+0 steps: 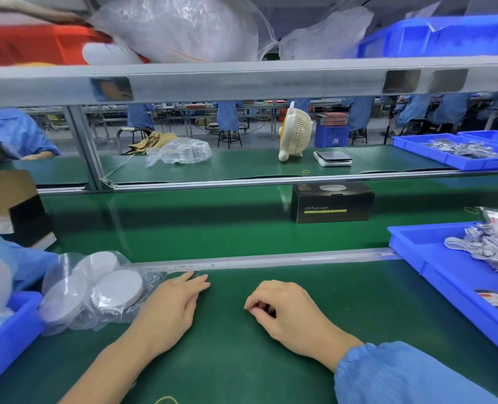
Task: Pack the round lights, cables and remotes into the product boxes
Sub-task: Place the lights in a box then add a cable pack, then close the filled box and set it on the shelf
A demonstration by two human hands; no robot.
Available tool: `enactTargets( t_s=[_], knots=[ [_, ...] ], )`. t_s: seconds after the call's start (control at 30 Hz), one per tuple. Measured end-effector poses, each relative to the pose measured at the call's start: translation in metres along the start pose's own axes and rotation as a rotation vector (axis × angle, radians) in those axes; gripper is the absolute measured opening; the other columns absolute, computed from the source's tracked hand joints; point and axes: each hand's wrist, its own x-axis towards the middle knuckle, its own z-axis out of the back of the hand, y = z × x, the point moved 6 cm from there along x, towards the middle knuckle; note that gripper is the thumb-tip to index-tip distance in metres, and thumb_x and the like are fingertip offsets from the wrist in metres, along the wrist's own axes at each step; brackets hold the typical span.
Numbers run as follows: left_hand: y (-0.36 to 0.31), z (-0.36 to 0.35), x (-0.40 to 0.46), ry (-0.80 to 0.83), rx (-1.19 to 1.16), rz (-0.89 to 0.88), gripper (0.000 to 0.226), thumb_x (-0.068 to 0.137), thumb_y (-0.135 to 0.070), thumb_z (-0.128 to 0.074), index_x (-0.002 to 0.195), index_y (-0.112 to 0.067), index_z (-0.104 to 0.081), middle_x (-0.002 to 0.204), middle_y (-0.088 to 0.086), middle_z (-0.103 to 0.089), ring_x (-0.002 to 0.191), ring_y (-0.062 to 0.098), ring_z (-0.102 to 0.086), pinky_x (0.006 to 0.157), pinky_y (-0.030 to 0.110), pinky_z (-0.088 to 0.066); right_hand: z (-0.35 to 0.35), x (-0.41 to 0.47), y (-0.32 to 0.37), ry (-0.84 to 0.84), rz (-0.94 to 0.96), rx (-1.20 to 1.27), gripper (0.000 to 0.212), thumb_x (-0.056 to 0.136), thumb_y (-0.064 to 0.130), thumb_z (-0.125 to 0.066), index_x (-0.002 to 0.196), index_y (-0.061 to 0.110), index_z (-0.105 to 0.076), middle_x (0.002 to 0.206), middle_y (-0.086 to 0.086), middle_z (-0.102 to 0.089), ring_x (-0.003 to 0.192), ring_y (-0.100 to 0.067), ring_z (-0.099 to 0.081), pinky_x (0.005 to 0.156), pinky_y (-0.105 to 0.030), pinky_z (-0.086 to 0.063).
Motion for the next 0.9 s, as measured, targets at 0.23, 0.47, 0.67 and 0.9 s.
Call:
enactTargets(
  t_s=[0.23, 0.47, 0.67, 0.9],
  knots=[
    [-0.006, 0.012, -0.005, -0.223, -0.128, -0.003, 0.029, 0.084, 0.005, -0.066, 0.097, -0.018, -0.078, 0.1, -0.01, -0.075, 0.096, 0.013, -0.07, 0.092, 0.029, -0.052, -0.001, 0.0, -0.004, 0.004, -0.006, 0.029, 0.013, 0.089, 0.017, -0.061, 0.094, 0.023, -0.072, 0.089, 0.018, -0.063, 0.076, 0.002, -0.053, 0.075, -0.015, -0.045],
    [0.014, 0.017, -0.004, -0.137, 0.041, 0.188, 0.028, 0.089, -0.005, -0.058, 0.111, -0.016, -0.073, 0.116, -0.003, -0.07, 0.112, 0.021, -0.059, 0.101, 0.033, -0.042, -0.001, 0.002, -0.009, -0.004, -0.021, 0.049, 0.011, 0.088, 0.012, -0.064, 0.091, 0.019, -0.073, 0.088, 0.011, -0.066, 0.075, -0.004, -0.059, 0.071, -0.016, -0.046],
    [-0.01, 0.043, -0.032, 0.365, -0.133, 0.174, 0.015, 0.079, -0.03, -0.081, 0.088, -0.034, -0.071, 0.093, -0.012, -0.071, 0.082, -0.001, -0.064, 0.08, 0.018, -0.052, 0.001, 0.005, -0.012, -0.015, -0.055, 0.039, 0.013, 0.086, 0.007, -0.066, 0.09, 0.017, -0.073, 0.084, 0.009, -0.065, 0.073, -0.009, -0.059, 0.07, -0.019, -0.045],
    [-0.031, 0.056, -0.095, 0.596, -0.101, 0.221, 0.022, 0.065, -0.038, -0.09, 0.078, -0.031, -0.074, 0.08, -0.01, -0.07, 0.071, 0.002, -0.06, 0.068, 0.018, -0.05, 0.003, 0.003, -0.01, -0.015, -0.064, 0.042, 0.012, 0.087, 0.008, -0.066, 0.091, 0.017, -0.073, 0.086, 0.011, -0.065, 0.075, -0.009, -0.061, 0.073, -0.026, -0.051]
  ],
)
